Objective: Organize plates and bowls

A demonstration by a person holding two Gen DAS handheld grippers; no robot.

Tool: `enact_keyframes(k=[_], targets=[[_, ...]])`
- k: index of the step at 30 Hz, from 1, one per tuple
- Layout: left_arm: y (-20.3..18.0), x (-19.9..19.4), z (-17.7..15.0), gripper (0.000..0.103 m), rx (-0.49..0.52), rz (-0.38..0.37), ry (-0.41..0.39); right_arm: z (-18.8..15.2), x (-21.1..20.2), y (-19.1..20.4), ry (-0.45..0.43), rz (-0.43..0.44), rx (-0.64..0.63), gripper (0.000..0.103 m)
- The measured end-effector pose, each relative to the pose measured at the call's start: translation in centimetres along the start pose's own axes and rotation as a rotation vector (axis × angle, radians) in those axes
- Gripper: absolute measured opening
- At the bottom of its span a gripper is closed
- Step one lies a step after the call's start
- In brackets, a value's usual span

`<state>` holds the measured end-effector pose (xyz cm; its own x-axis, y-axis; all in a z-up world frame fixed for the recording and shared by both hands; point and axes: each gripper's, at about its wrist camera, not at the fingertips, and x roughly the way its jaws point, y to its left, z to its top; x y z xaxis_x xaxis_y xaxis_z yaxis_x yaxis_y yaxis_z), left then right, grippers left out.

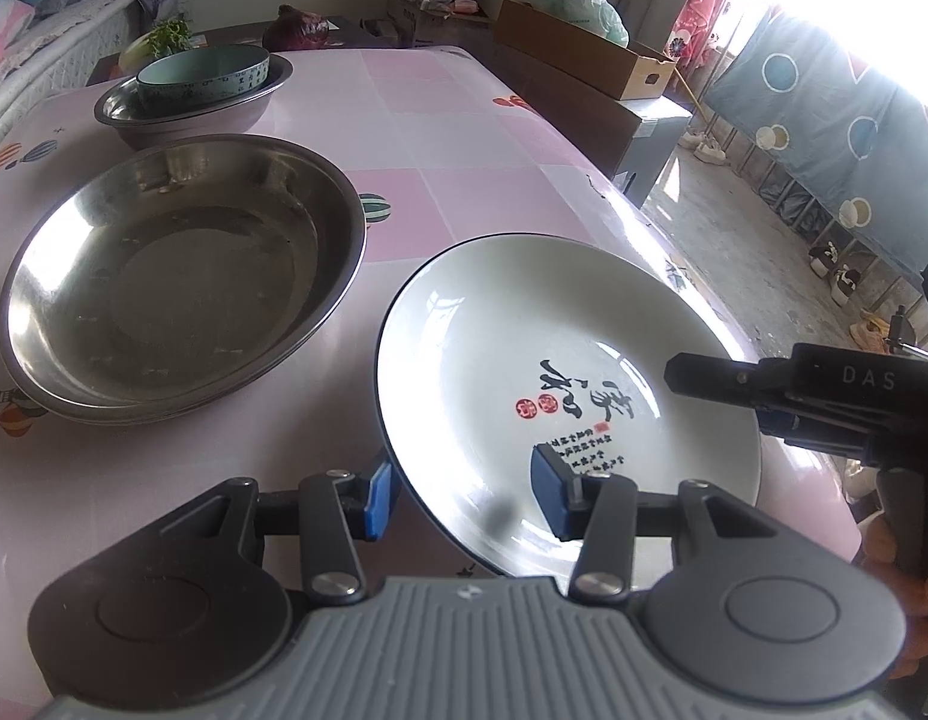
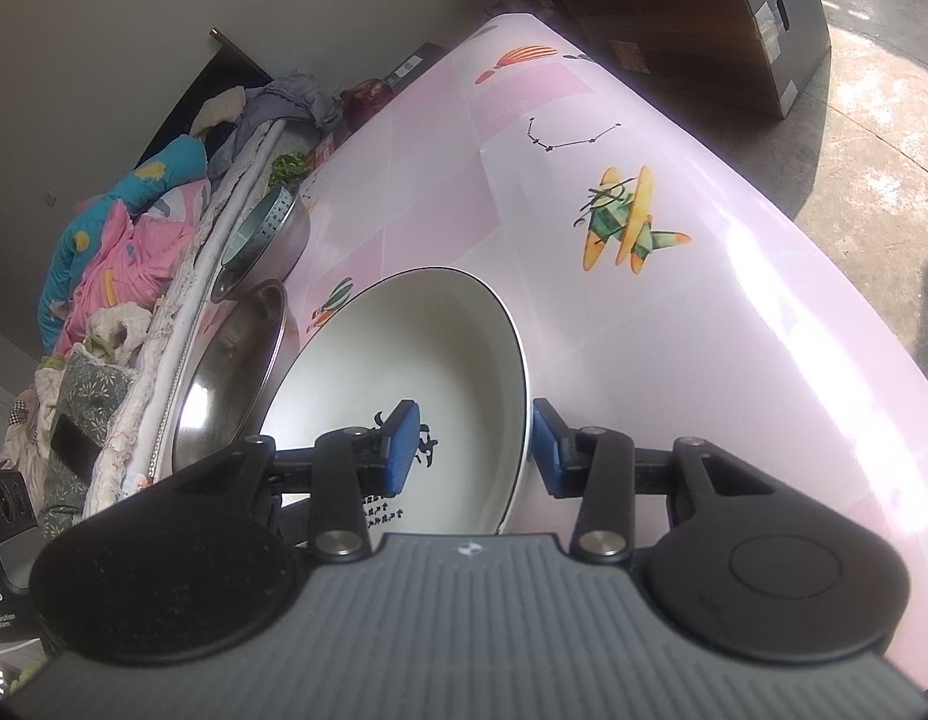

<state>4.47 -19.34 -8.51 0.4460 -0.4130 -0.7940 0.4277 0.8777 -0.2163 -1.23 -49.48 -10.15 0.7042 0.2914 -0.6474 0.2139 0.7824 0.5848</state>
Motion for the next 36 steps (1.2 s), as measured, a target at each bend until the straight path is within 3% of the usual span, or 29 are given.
enact_keyframes(k=[26,31,34,36], targets=[[-0.1,0.0,-0.6,0.05,0.02,-0.015,-0.001,0.1,0.0,-0.1,-0.006,-0.005,0.0,0.04],[-0.1,0.1,-0.2,0.049,0.041,0.026,-0.039,-0.1,-0.2,0.5,-0.022,-0.044,-0.032,0.039],[0.1,0.5,0.1,0.043,0.042,0.049,-0.045,-0.5,-0.2,1.2,-0.035,-0.087,-0.077,0.037],[0.2,0.6,0.3,0.035,0.043,0.06,-0.054,-0.7,-0.1,1.6,-0.046,-0.118,-0.103,0.033]])
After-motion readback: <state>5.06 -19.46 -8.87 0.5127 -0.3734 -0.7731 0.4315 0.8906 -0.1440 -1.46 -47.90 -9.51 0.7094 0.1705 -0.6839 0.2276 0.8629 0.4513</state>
